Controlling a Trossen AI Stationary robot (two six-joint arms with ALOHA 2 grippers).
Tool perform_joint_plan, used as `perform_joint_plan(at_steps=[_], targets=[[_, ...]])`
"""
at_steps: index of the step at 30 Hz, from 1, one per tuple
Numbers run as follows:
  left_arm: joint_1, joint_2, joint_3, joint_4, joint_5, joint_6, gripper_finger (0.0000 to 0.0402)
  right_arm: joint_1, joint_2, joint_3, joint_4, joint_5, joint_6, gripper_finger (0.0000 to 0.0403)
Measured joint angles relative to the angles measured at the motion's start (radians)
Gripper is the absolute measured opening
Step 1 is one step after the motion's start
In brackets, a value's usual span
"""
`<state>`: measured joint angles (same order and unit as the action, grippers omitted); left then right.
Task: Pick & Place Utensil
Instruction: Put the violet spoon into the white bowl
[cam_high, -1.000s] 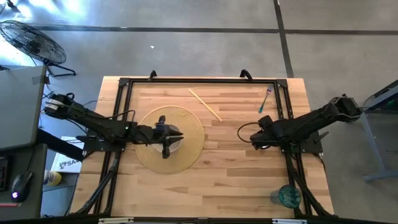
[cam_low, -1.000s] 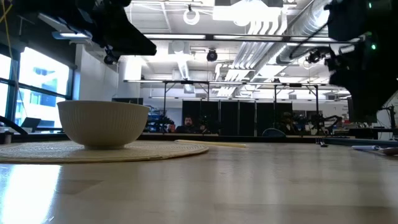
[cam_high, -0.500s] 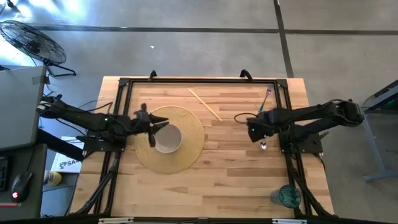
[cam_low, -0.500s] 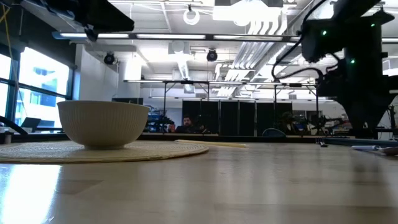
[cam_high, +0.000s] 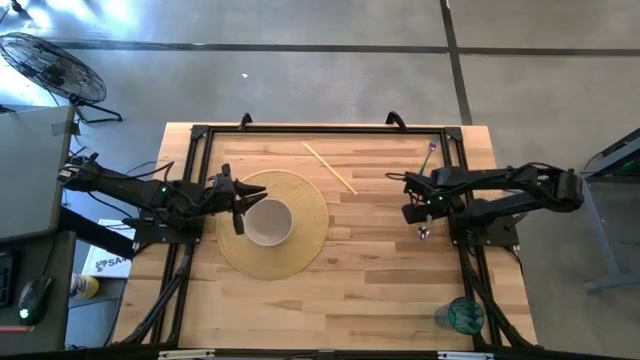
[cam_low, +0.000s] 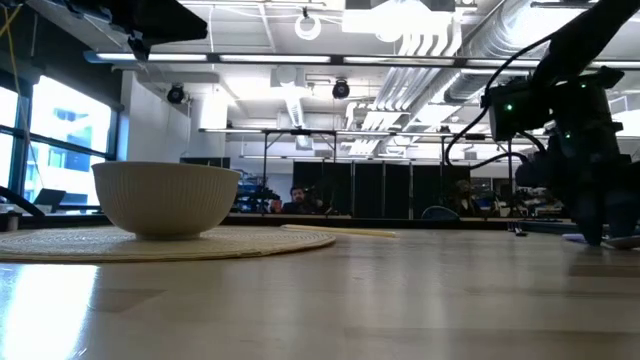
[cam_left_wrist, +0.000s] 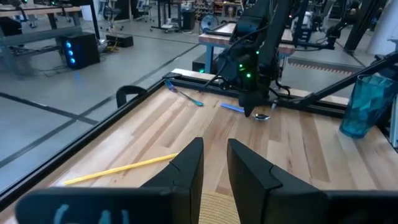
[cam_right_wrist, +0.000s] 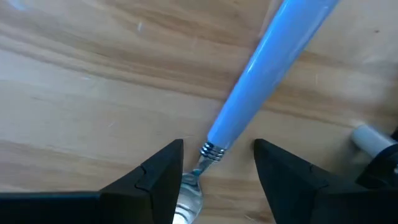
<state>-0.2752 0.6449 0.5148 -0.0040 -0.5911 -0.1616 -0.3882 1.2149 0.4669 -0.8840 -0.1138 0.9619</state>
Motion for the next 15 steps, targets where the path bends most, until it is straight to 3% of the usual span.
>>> perform_joint_plan(at_steps=[7,15], targets=[[0.000,0.000,0.000,0.000,0.000,0.000,0.0069,-0.005,0.000,-0.008,0.047,-0.001,0.002,0.0187],[0.000,0.000,0.000,0.000,0.000,0.000,0.0069,-0.004,0.000,-0.008,0.053,0.031,0.005,0.0137]])
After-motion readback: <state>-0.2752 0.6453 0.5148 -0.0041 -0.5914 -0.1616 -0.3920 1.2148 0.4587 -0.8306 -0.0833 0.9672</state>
